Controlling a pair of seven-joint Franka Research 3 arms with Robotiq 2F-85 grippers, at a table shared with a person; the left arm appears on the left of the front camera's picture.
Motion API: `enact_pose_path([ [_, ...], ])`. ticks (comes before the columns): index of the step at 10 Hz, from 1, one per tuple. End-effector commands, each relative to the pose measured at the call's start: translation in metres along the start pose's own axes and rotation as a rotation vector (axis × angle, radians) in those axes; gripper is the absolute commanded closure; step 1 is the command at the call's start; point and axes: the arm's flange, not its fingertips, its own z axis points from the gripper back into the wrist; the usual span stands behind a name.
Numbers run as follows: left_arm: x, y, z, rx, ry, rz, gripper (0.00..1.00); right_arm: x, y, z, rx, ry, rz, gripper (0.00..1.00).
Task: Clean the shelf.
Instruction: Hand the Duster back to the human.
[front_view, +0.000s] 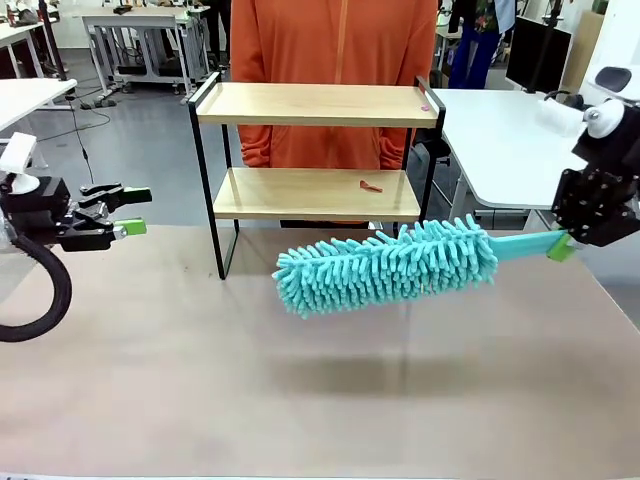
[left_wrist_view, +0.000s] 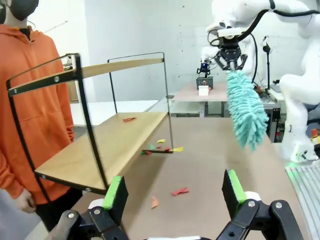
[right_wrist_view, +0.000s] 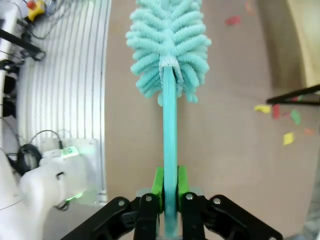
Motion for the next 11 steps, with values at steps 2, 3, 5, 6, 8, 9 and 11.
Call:
enact_pose_path([
  [2, -0.003, -0.029, -0.009, -0.006, 0.026, 0.092, 0.0, 0.012, -0.021, 0.004, -0.03, -0.114, 0.108, 0.87],
  [3, -0.009, -0.03, -0.012, -0.029, 0.023, 0.132, 0.0, 0.015, -0.024, 0.005, -0.057, -0.138, 0.11, 0.87],
  [5, -0.014, -0.027, -0.024, -0.102, 0.024, 0.172, 0.0, 0.014, -0.025, 0.003, -0.077, -0.167, 0.093, 0.87],
  [6, -0.013, -0.02, -0.014, -0.032, 0.012, 0.123, 0.0, 0.018, -0.019, 0.005, -0.045, -0.113, 0.086, 0.87],
  [8, -0.013, -0.02, -0.014, -0.032, 0.012, 0.123, 0.0, 0.018, -0.019, 0.005, -0.045, -0.113, 0.086, 0.87],
  [9, -0.017, -0.022, -0.019, -0.051, 0.019, 0.145, 0.0, 0.018, -0.019, 0.005, -0.045, -0.113, 0.086, 0.87],
  [11, -0.018, -0.016, -0.048, -0.081, 0.039, 0.154, 0.0, 0.018, -0.019, 0.005, -0.045, -0.113, 0.086, 0.87],
])
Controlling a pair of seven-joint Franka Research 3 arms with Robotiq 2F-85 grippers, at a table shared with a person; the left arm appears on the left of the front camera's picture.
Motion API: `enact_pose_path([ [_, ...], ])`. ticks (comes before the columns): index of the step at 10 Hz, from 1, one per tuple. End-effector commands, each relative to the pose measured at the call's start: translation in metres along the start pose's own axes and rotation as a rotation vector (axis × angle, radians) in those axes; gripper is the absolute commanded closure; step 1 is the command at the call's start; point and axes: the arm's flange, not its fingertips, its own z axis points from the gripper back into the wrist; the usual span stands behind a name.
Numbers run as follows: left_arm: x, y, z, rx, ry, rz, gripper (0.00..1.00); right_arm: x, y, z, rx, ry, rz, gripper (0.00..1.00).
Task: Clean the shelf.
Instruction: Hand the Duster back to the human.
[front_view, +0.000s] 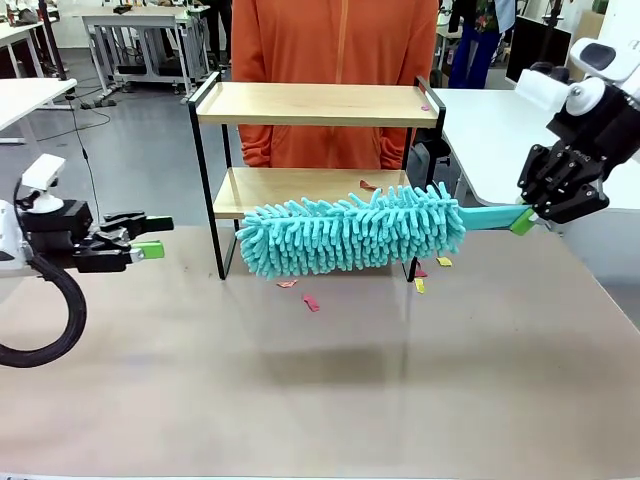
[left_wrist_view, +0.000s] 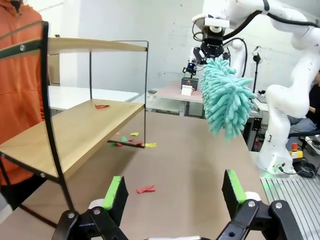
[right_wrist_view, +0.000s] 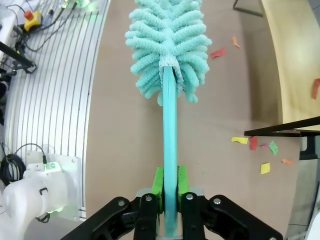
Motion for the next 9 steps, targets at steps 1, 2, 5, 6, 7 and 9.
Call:
enact_pose_path([
  [1, 0.003, 0.011, -0.028, -0.056, -0.019, 0.033, 0.0, -0.001, -0.001, 0.002, 0.001, -0.014, 0.014, 0.87],
  [2, 0.003, 0.013, -0.044, -0.097, -0.047, 0.048, 0.0, -0.001, -0.001, 0.002, 0.001, -0.014, 0.014, 0.87],
  [5, 0.007, 0.004, -0.081, -0.18, -0.052, 0.042, 0.0, -0.001, -0.001, 0.002, 0.001, -0.014, 0.014, 0.87],
  [6, 0.009, -0.004, -0.096, -0.225, -0.042, 0.025, 0.0, -0.001, -0.001, 0.002, 0.001, -0.014, 0.014, 0.87],
  [7, 0.011, -0.012, -0.107, -0.253, -0.048, 0.007, 0.0, -0.001, -0.001, 0.002, 0.001, -0.014, 0.014, 0.87],
  [9, 0.015, -0.025, -0.122, -0.241, -0.043, -0.04, 0.0, -0.001, -0.001, 0.002, 0.001, -0.014, 0.014, 0.87],
])
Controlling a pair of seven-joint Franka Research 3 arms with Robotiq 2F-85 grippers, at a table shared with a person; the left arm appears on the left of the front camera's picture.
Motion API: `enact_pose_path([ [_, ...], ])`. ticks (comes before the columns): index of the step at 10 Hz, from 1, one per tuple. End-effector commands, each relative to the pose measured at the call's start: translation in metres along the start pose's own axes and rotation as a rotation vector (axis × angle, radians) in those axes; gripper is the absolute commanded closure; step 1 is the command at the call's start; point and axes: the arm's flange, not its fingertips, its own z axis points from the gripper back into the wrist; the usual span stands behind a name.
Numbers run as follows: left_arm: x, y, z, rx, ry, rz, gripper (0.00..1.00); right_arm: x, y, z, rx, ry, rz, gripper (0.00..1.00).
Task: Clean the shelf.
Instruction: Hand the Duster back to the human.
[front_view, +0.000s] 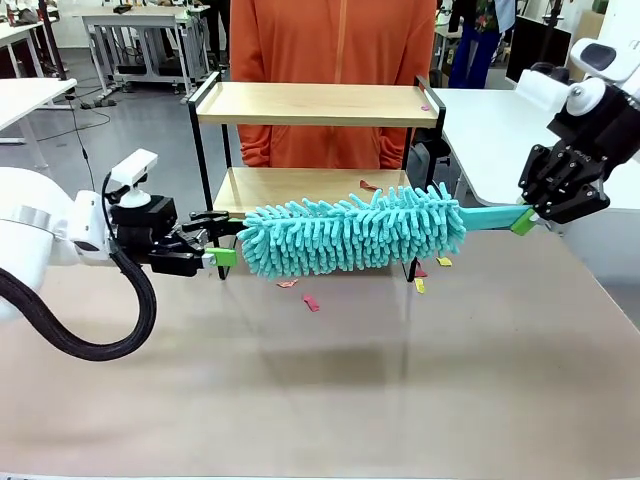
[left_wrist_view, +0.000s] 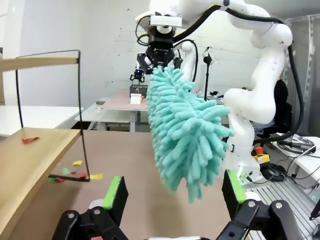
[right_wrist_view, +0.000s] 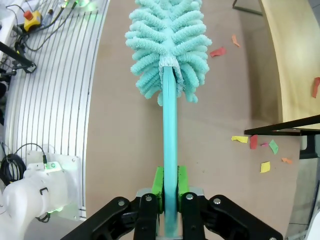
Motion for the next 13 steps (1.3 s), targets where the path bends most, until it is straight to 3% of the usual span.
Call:
enact_pose_path([
  [1, 0.005, -0.009, -0.015, 0.055, -0.016, -0.05, 0.0, 0.0, -0.001, 0.002, 0.001, -0.017, 0.017, 0.87],
  [8, -0.002, -0.013, -0.078, 0.08, -0.045, -0.041, 0.0, 0.0, -0.001, 0.002, 0.001, -0.017, 0.017, 0.87],
  [11, -0.005, -0.012, -0.079, 0.059, -0.047, -0.026, 0.83, 0.0, -0.001, 0.002, 0.001, -0.017, 0.017, 0.87],
  [12, -0.005, -0.013, -0.078, 0.053, -0.047, -0.022, 1.0, 0.0, -0.001, 0.002, 0.001, -0.017, 0.017, 0.87],
  [13, -0.005, -0.014, -0.077, 0.053, -0.042, -0.027, 1.0, 0.0, -0.001, 0.002, 0.001, -0.017, 0.017, 0.87],
])
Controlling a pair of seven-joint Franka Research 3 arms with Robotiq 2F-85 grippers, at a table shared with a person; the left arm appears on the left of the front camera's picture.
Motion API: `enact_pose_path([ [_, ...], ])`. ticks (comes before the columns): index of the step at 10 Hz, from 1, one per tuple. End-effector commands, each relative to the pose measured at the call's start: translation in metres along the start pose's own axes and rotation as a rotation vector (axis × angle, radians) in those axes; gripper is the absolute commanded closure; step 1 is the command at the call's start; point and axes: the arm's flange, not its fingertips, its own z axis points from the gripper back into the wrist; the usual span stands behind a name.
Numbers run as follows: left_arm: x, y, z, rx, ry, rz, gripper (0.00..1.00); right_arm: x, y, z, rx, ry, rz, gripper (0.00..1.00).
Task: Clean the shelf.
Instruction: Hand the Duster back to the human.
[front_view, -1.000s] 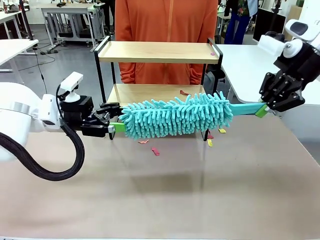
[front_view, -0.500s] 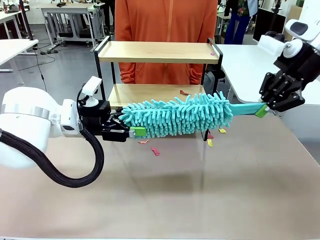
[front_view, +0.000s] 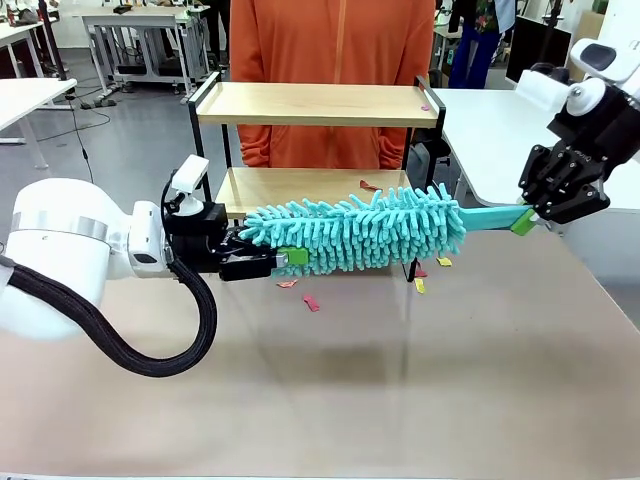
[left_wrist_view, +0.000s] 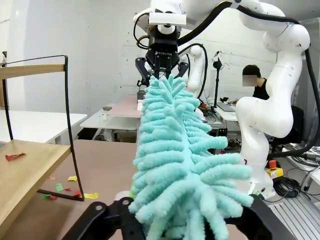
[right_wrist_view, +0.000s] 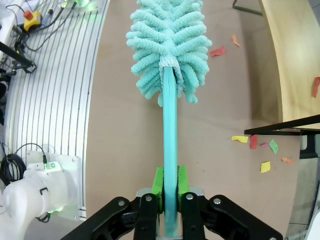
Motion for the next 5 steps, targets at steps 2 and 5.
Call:
enact_pose_path([
  [2, -0.0001, -0.0019, 0.0001, -0.01, -0.009, -0.022, 0.94, -0.0002, -0.0007, 0.0018, 0.002, -0.018, 0.018, 0.87],
  [5, 0.0006, -0.0003, 0.0006, -0.014, -0.007, -0.027, 1.0, -0.0002, -0.0007, 0.0018, 0.002, -0.018, 0.018, 0.87],
])
